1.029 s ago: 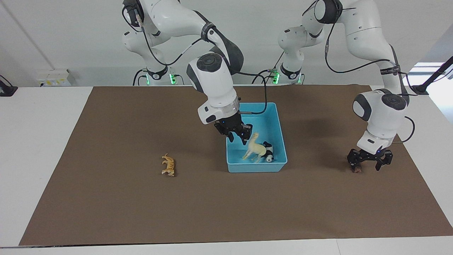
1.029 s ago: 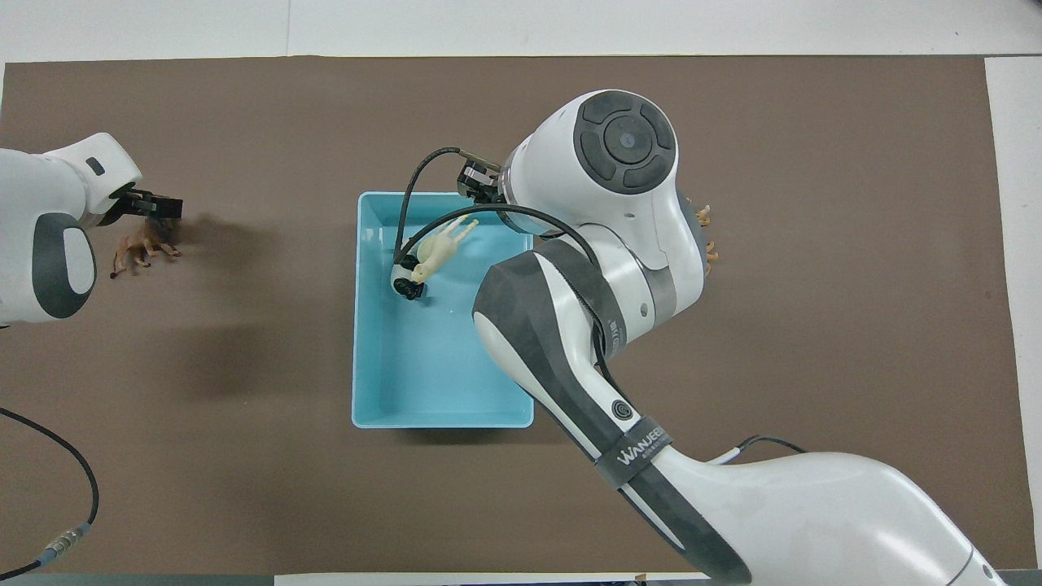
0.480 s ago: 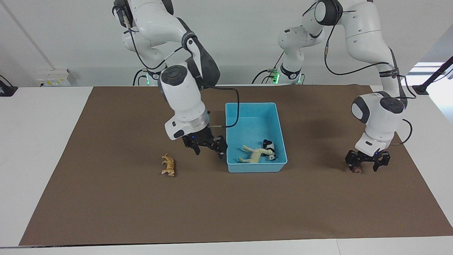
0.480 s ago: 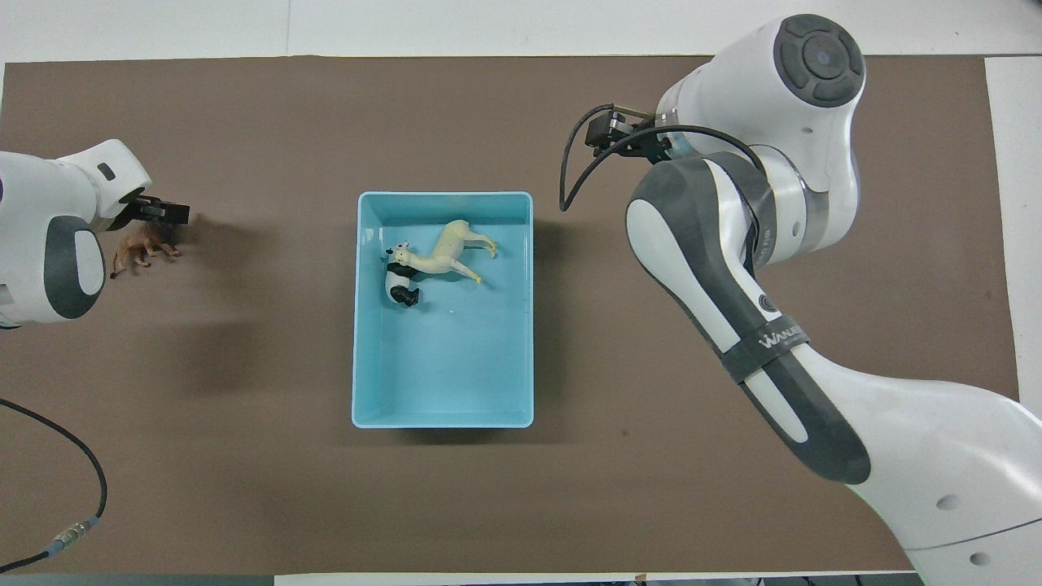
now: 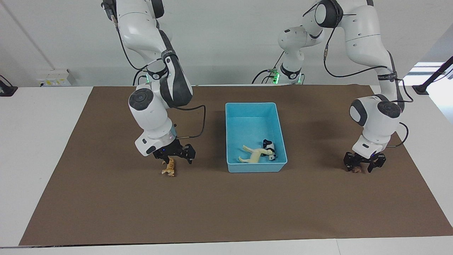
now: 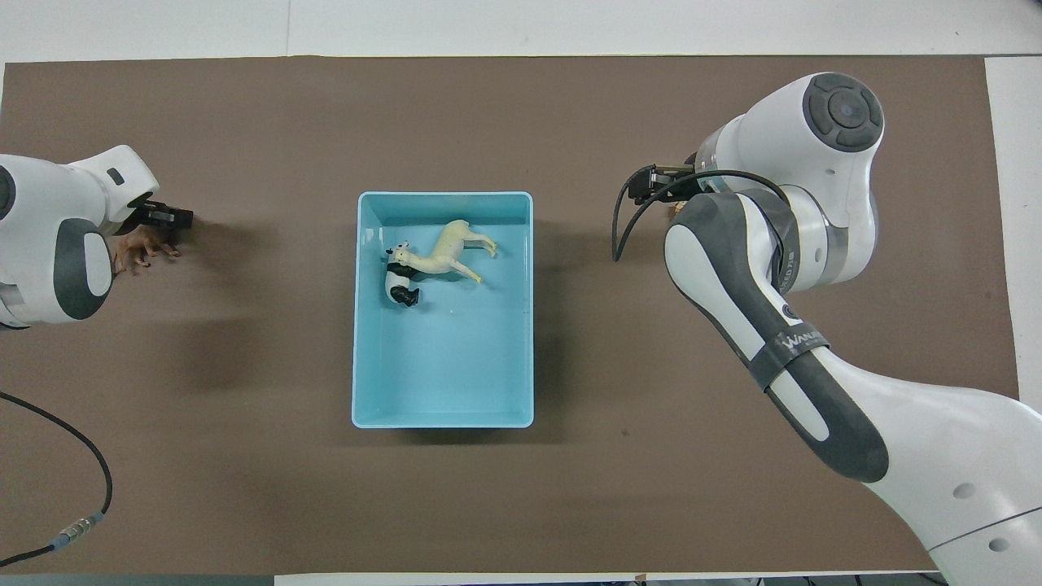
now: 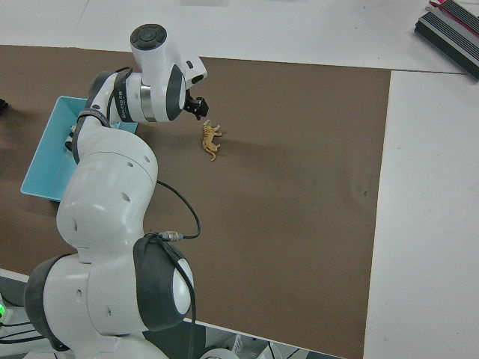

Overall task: Put all toys into storage box
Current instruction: 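Grasp the brown toy with the left gripper while the right gripper reaches the fox, then drop the brown toy into the box with the left gripper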

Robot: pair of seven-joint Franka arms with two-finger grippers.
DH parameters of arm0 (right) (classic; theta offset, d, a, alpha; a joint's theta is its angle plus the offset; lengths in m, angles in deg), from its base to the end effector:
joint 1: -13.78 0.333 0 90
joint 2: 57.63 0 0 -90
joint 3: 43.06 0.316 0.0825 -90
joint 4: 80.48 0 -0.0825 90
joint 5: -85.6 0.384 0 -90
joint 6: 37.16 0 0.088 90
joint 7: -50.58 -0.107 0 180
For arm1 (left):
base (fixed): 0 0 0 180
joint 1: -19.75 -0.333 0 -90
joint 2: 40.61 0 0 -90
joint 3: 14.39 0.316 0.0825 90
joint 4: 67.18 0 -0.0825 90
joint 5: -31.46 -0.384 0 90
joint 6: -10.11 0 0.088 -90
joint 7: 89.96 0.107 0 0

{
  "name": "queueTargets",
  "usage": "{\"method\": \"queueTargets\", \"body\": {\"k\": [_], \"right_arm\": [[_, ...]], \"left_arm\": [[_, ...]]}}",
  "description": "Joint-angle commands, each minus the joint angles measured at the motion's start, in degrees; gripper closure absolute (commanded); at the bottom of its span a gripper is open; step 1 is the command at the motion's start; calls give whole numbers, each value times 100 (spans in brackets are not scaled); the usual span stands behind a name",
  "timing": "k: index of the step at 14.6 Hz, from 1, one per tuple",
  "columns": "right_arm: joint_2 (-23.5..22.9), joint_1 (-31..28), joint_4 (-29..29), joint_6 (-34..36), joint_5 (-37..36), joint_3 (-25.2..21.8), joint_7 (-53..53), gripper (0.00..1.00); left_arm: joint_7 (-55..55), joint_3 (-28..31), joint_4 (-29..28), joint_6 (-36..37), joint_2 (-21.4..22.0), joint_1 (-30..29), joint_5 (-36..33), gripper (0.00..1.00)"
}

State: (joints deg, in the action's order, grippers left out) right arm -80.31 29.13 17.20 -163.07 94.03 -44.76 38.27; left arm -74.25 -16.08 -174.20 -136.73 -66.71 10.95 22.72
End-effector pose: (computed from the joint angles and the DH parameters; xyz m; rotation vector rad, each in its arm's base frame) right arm 0.6485 0.1648 0.3722 -3.0078 0.0818 -0.1048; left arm 0.6556 0.0810 0.2952 -2.9666 0.3927 -0.3279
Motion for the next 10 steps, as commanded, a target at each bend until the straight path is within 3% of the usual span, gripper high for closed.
{"method": "queueTargets", "body": {"k": [1,3,6,10], "right_arm": [[335,-59,489,-83,-516,64,439,0],[335,-155,611,-126,-659,64,711,0],[256,-182,682,-424,-659,73,756,0],[62,-182,821,-757,-668,73,747,0]], "left_arm": [[-41,2,-91,-91,27,-26,-111,56],[-102,2,23,66,27,44,-102,90],[-426,-7,741,916,-87,210,-84,92],[-1523,-33,1937,2831,-18,825,117,92]]}}
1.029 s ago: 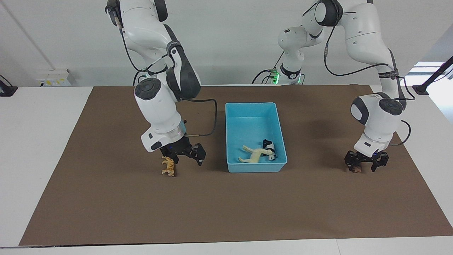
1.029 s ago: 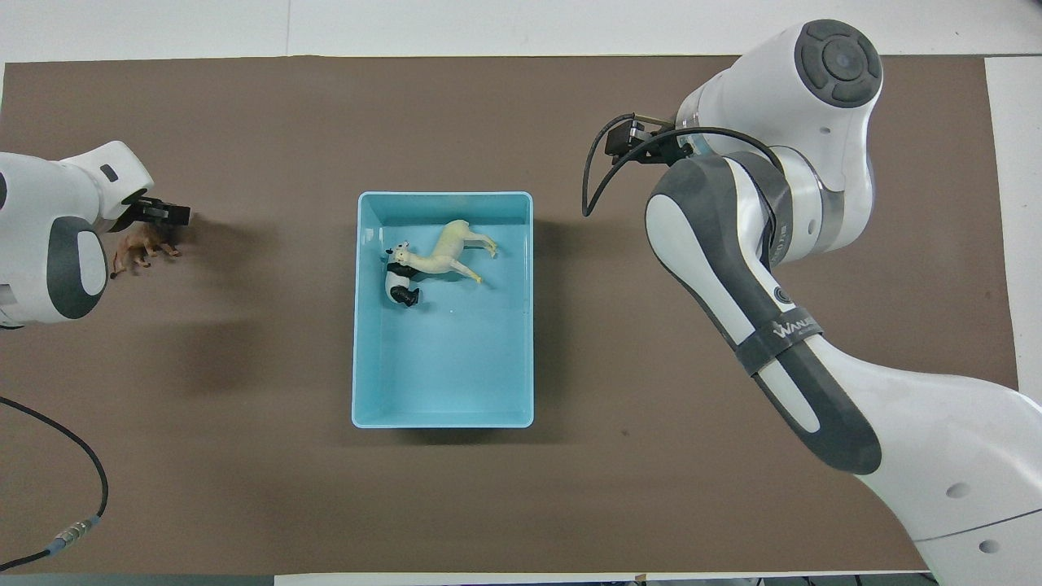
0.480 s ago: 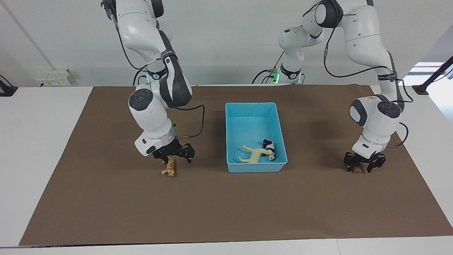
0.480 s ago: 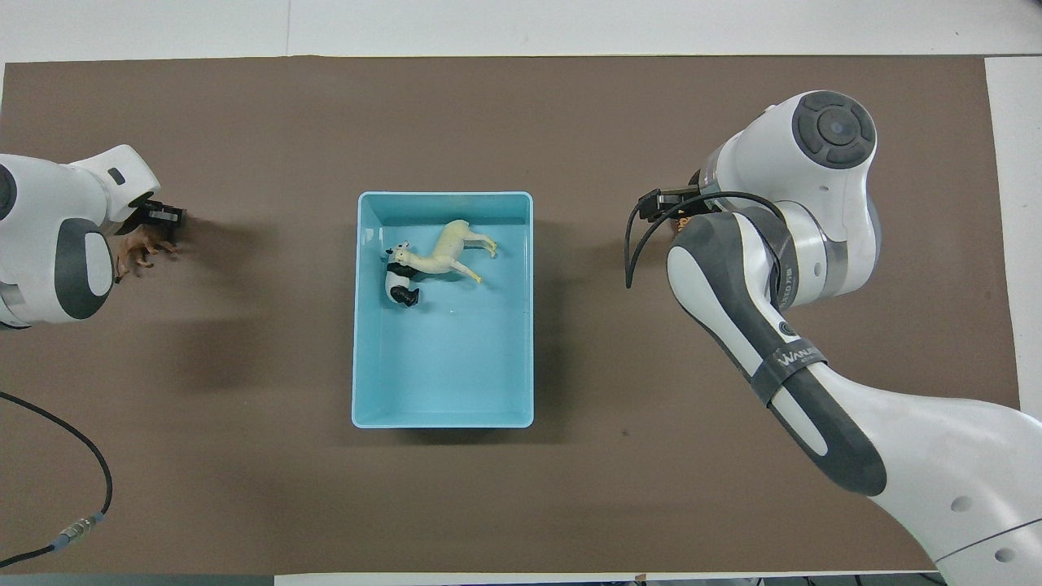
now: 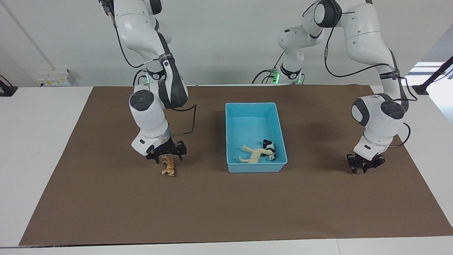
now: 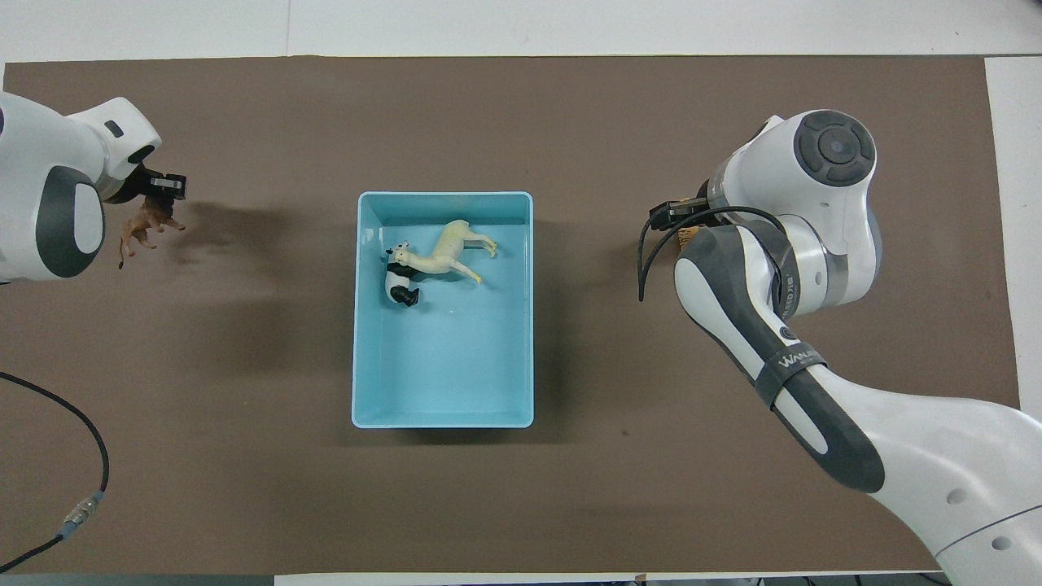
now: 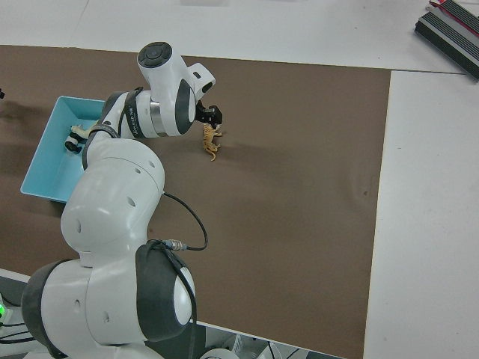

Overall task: Put all toys into storage box
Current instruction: 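Drop the brown toy into the box with the left gripper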

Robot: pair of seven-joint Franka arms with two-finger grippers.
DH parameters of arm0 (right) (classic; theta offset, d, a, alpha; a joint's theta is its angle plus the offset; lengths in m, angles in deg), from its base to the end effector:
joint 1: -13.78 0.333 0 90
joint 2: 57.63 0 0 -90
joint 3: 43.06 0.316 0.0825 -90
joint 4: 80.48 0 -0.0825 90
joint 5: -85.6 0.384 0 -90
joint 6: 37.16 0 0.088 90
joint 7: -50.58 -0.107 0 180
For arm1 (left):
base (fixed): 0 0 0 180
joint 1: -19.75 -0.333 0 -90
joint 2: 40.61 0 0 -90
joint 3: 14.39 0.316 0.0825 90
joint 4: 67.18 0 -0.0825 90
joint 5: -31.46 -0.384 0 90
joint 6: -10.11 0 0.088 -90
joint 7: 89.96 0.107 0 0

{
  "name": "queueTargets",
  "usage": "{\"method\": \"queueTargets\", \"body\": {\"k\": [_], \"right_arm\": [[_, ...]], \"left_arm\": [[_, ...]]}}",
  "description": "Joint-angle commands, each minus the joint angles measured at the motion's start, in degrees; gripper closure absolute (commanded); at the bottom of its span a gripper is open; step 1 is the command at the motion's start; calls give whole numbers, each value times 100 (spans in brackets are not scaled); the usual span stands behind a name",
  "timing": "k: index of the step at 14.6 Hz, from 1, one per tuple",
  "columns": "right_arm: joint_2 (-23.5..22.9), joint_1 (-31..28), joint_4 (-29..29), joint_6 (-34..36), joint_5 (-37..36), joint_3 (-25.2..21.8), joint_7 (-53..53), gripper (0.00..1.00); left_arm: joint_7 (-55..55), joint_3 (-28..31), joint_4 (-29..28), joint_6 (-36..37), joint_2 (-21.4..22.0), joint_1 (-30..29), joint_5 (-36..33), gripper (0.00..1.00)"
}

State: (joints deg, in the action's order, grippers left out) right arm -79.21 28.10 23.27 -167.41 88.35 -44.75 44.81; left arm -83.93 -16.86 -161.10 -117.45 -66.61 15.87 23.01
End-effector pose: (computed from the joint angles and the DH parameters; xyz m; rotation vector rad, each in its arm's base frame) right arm 0.6345 0.1449 0.3428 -3.0951 -0.1438 -0.1251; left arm 0.6878 0.0252 0.3669 -3.0136 0.2373 -0.1923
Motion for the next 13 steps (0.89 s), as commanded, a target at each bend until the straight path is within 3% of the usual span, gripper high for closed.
{"method": "queueTargets", "body": {"k": [1,4,6,7,9,11,12,13], "right_arm": [[-56,-88,381,-578,-91,72,94,0],[-74,-114,655,-1010,-91,72,120,0],[-74,-149,690,-1055,-99,72,120,3],[-74,-149,699,-1055,-91,72,120,10],[-74,-149,743,-1072,-91,72,120,43],[-56,-176,909,-1343,-91,72,120,66],[-48,-176,997,-1467,-91,72,120,71],[-47,-184,1007,-1485,-91,72,129,77]], "left_arm": [[-933,45,769,1326,50,579,115,92],[-2513,10,788,2119,612,1229,508,91],[-3856,10,718,2226,754,1878,634,90],[-4359,10,543,2139,815,2126,642,89],[-4802,-34,-9,1824,1061,2521,686,88],[-5251,-34,-702,1193,1306,2769,730,82],[-5269,-26,-1211,737,1482,2874,730,58],[-5261,-26,-1434,445,1553,2893,730,3]]}}
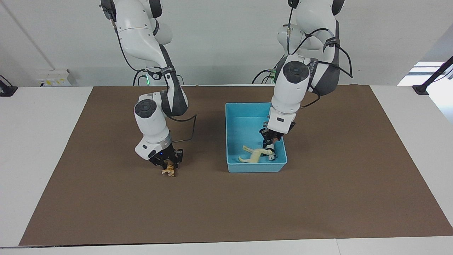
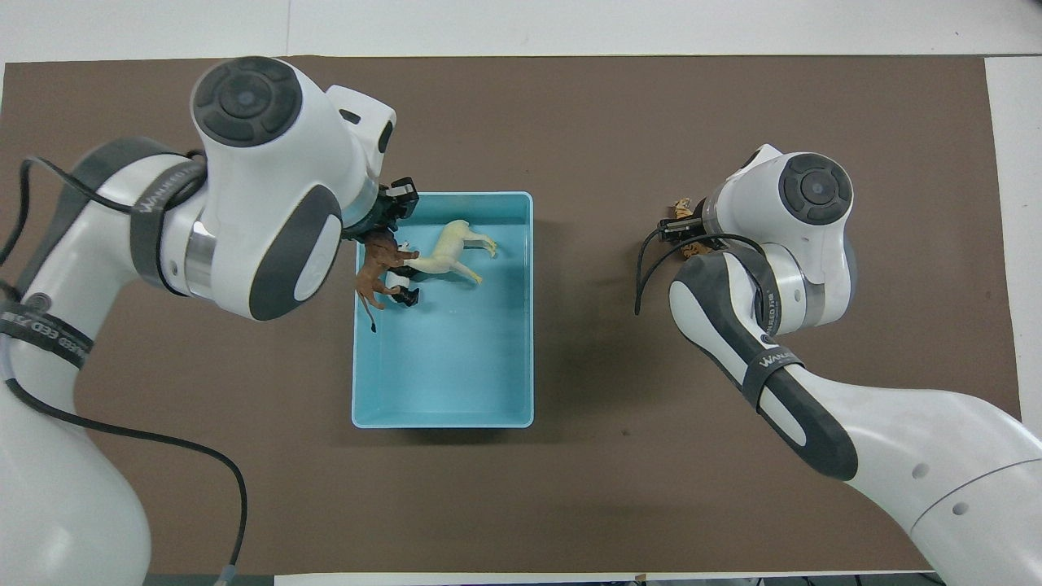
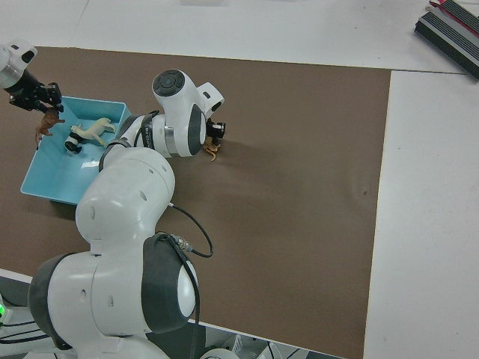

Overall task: Put all toys into storage box
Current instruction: 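Drop the brown toy into the box with the left gripper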

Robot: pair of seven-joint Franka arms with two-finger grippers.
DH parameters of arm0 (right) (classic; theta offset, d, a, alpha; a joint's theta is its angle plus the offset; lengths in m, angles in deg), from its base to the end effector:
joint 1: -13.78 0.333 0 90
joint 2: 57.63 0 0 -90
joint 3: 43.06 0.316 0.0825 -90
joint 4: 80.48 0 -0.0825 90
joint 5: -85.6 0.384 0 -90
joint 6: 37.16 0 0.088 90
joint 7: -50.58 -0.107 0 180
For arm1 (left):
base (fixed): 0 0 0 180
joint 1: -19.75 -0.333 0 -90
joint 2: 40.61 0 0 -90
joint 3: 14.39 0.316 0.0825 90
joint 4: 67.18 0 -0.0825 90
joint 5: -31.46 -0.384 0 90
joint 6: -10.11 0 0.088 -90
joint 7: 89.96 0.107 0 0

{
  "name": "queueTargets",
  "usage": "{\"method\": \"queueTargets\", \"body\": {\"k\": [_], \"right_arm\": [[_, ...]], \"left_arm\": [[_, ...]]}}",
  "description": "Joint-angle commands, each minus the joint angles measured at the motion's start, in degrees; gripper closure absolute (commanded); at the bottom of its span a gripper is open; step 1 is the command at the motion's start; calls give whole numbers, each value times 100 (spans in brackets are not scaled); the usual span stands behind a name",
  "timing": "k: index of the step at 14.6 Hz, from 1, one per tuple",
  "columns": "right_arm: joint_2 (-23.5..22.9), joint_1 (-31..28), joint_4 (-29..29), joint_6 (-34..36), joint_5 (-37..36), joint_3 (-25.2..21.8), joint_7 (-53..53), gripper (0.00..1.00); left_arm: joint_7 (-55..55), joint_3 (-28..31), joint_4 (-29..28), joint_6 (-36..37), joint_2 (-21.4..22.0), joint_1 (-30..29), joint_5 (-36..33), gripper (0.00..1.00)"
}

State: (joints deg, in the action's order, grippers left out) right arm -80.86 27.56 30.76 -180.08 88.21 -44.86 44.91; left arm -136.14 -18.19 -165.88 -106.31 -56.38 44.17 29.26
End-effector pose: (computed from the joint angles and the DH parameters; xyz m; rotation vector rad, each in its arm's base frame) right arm 0.6210 0.1326 0.2879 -3.0909 -0.1226 -0.2221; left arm 0.5670 -0.2980 0.4271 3.0982 0.4679 0.0592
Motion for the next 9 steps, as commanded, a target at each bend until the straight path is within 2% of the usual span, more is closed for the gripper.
{"method": "queueTargets", "body": {"k": [1,2,3,5,7,9], "right_arm": [[118,-130,240,-209,-85,83,118,96],[109,-139,179,-140,-77,83,118,100],[109,-165,39,-9,-77,83,127,100],[109,-236,-592,788,10,92,83,100],[118,-175,-1444,1642,290,118,-249,100],[135,27,-2025,2109,748,153,-1169,100]], "left_arm": [[-67,108,-923,-620,523,62,106,0],[-67,108,-784,-428,523,79,106,0],[-41,108,-565,-156,541,36,106,0],[256,160,-239,319,794,-200,97,0],[1089,160,-202,767,1198,-552,106,0],[2038,169,-71,1398,1462,-1043,106,0]]}}
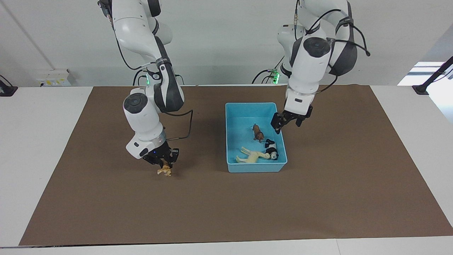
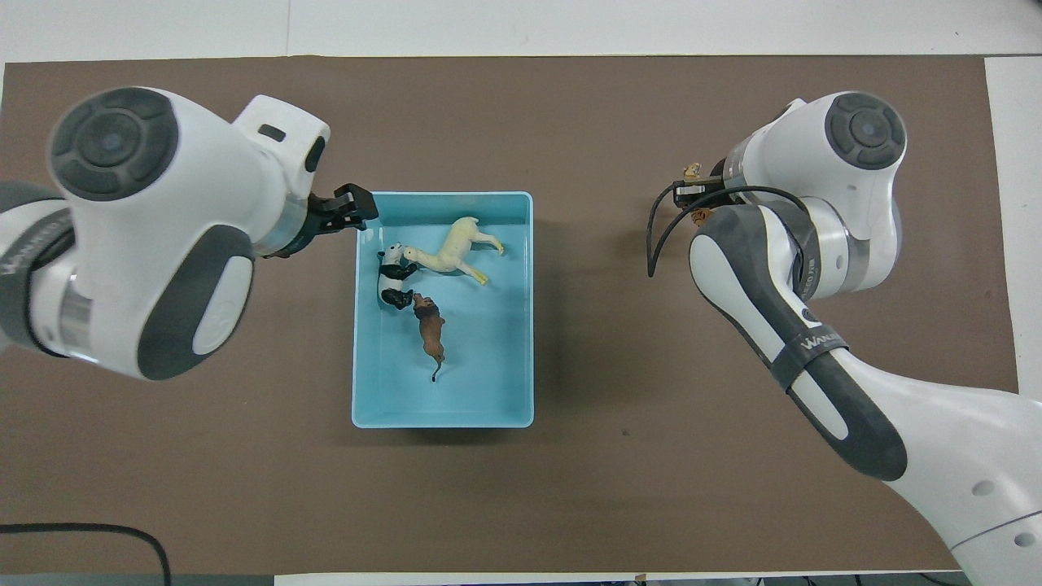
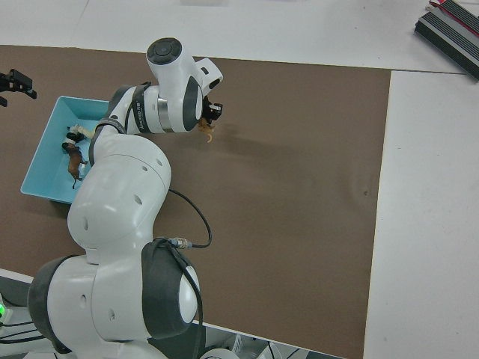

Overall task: Put all toys into storage box
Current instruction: 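Carry the orange fox into the box and open the right gripper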

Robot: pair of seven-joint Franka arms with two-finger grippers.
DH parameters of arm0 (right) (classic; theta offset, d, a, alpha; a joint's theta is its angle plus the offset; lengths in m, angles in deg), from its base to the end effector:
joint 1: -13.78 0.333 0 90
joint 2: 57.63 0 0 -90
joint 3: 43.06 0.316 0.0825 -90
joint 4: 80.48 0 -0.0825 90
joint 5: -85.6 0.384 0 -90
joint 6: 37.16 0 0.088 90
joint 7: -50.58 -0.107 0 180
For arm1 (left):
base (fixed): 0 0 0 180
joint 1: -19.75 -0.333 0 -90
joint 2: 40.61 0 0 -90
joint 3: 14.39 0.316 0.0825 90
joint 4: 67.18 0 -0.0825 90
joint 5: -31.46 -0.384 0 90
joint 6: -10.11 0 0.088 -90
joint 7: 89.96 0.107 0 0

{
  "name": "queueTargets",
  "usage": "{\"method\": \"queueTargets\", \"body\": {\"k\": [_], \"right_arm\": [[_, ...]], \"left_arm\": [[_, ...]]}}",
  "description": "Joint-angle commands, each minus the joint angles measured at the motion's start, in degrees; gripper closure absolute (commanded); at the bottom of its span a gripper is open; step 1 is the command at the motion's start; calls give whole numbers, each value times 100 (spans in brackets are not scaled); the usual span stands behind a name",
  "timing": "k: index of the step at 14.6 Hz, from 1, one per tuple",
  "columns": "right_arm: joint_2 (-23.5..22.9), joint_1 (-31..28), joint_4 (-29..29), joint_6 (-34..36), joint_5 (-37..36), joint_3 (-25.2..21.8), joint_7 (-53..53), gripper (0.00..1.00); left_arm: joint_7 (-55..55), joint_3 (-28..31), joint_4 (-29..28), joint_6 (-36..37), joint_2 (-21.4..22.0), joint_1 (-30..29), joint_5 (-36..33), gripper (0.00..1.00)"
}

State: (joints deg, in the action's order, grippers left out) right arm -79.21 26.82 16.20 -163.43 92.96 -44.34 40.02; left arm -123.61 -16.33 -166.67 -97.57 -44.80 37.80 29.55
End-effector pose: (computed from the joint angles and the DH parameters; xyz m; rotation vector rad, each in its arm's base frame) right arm 0.6571 0.1429 0.3939 -3.0099 0.0688 -0.1777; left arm 0.5585 -0.1999 0.5309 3.1136 0.3590 0.1187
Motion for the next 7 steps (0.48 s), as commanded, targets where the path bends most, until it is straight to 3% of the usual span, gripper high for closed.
{"method": "queueTargets", "body": {"k": [1,4,7], "right_arm": [[-30,320,-798,576,309,101,-1233,100],[-83,1084,-1178,447,493,119,-3156,100],[-118,1779,-1091,-475,1204,119,-4285,100]], "left_arm": [[1364,-9,175,1024,392,-651,77,0],[2756,0,746,2240,445,-1197,77,0],[2846,9,827,2251,428,-1287,86,0]]}}
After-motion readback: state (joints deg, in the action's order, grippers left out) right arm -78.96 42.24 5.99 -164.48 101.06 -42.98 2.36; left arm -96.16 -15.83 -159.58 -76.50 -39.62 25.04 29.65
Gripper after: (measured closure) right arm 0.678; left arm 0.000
